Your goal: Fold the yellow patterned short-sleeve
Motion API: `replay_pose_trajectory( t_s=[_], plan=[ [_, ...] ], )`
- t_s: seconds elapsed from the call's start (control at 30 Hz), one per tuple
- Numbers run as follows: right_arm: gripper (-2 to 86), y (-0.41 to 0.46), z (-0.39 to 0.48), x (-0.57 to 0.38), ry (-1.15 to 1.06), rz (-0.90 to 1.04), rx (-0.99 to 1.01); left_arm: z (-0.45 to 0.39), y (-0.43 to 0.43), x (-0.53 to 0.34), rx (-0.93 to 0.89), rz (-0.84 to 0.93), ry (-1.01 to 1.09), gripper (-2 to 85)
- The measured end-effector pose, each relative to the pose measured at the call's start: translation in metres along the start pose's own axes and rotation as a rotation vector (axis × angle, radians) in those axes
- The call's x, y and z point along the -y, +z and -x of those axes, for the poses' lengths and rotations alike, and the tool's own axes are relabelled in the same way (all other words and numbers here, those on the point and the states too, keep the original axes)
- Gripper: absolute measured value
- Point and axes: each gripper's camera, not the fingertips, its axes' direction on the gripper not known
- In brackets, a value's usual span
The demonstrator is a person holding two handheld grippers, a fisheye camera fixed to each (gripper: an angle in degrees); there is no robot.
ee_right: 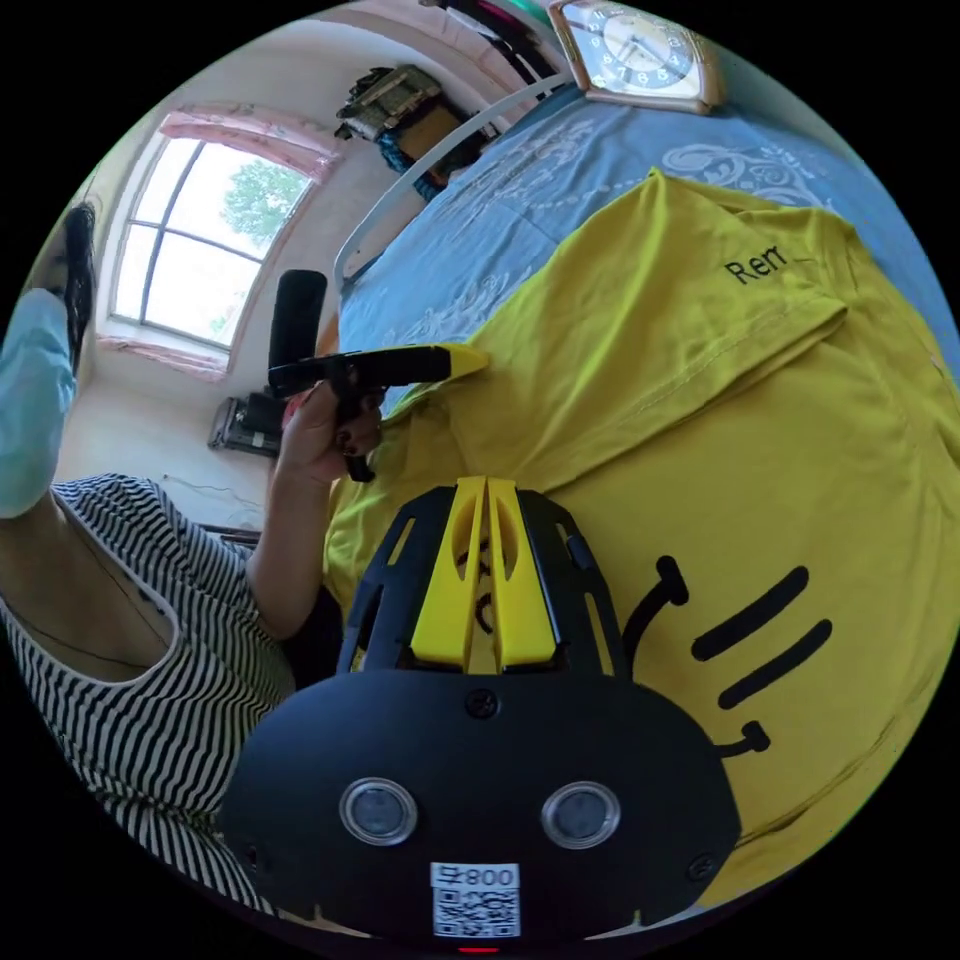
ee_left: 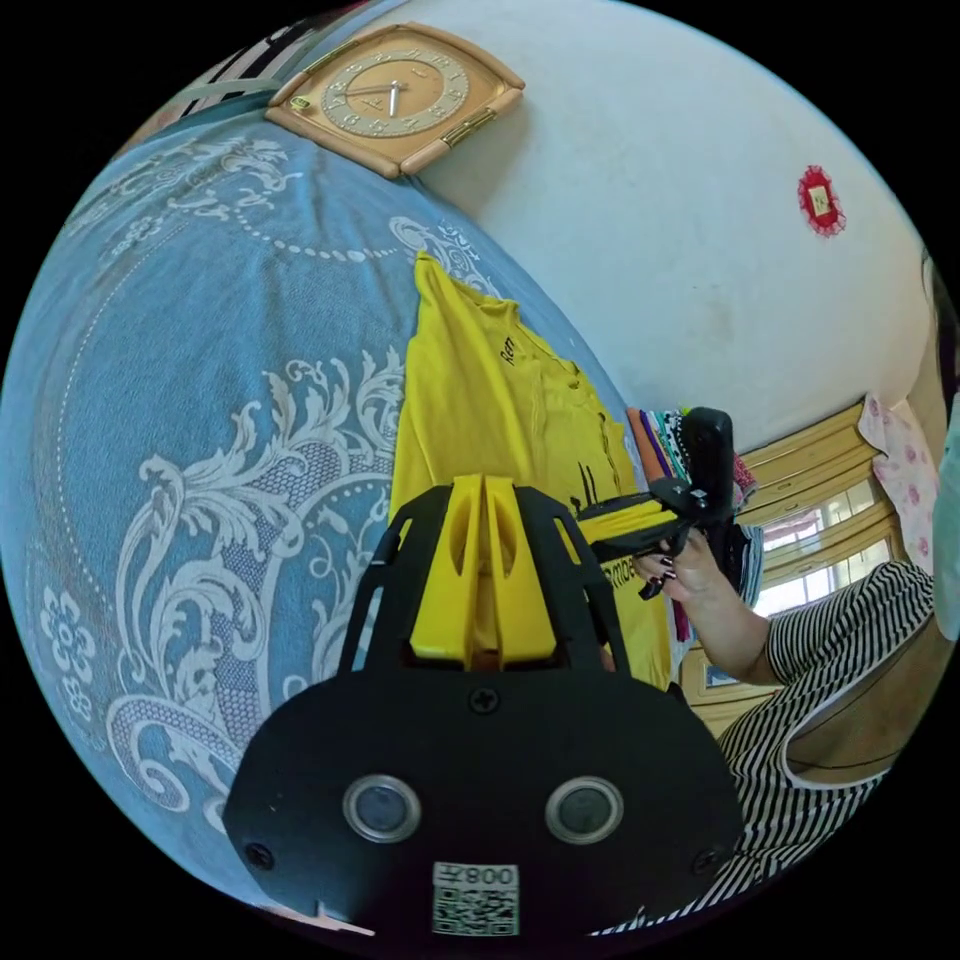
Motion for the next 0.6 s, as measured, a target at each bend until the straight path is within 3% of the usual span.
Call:
replay_pose_trajectory(
  t_s=[0.23, 0.47, 0.6],
  plan=[
    [0.1, -0.031, 0.043, -0.075, -0.051, -0.032, -0.182, -0.030, 0.001, 0.004, 0.111, 0.082, 0.038, 0.3],
    [0.1, -0.047, 0.114, -0.173, -0.159, -0.127, -0.600, -0.060, -0.002, 0.010, 0.173, 0.098, 0.092, 0.2],
    [0.1, -0.074, 0.109, -0.222, -0.062, -0.176, -0.577, -0.073, -0.003, 0.016, 0.149, 0.103, 0.116, 0.2]
  ],
)
